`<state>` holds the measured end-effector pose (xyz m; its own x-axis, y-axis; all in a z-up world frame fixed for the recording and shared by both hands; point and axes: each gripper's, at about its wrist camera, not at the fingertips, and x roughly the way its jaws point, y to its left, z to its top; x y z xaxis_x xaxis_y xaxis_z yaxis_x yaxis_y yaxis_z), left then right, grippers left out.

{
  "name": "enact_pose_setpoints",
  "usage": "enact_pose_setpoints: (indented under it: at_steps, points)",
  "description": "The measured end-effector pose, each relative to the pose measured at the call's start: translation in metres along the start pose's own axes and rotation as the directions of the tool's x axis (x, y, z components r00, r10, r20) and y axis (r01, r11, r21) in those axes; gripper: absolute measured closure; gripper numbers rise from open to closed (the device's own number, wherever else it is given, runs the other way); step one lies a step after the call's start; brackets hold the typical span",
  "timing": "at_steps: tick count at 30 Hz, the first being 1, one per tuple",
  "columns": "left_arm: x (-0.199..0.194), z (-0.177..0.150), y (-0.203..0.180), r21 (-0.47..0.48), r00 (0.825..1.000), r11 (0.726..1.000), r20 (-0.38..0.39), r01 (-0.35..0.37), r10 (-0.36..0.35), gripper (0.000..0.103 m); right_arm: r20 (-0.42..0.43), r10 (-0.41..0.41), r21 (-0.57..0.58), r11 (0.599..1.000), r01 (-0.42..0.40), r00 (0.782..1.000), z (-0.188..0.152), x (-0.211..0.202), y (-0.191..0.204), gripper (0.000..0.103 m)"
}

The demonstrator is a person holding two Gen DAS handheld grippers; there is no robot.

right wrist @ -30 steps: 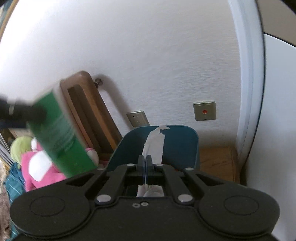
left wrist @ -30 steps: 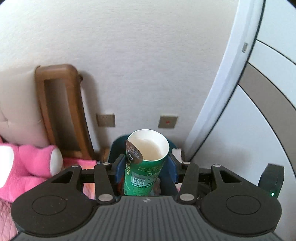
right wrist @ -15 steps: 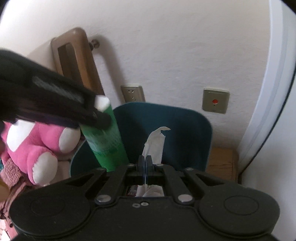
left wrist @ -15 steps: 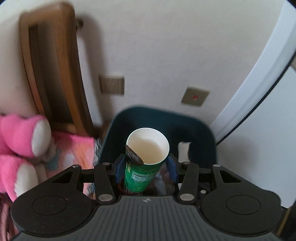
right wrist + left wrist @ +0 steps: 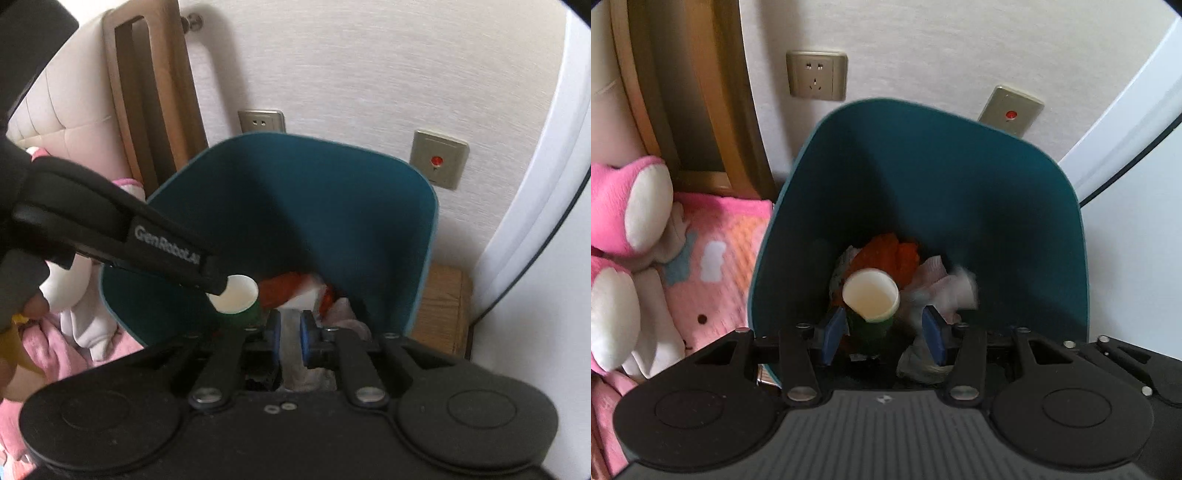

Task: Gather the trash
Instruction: 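Open left gripper to drop the cup while right releases the tissue, then lower both grippers back down to the floor trash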

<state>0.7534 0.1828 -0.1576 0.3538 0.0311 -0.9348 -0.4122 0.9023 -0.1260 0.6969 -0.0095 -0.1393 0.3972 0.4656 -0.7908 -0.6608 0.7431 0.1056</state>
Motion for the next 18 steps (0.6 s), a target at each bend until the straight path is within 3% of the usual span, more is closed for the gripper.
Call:
enact_pose_setpoints:
  at_steps: [4, 7, 18]
  points:
    - [0.0, -0.008, 0.0, 0.018, 1.0, 1.0, 0.008, 0.017, -0.018, 0.056, 0.01, 0.01, 0.022, 1.0, -0.01, 1.0, -0.006, -0.011, -0.005, 0.086]
    - [-0.006, -0.014, -0.002, 0.035, 0.999, 0.999, 0.032, 0.033, -0.034, 0.044, 0.036, 0.018, 0.039, 0.999, -0.019, 0.999, -0.009, -0.021, -0.006, 0.082]
    - [-0.058, -0.059, 0.003, 0.172, 0.987, 0.984, 0.149, 0.036, -0.062, 0.037, 0.145, 0.038, 0.077, 0.996, -0.05, 0.989, -0.022, -0.074, 0.005, 0.068]
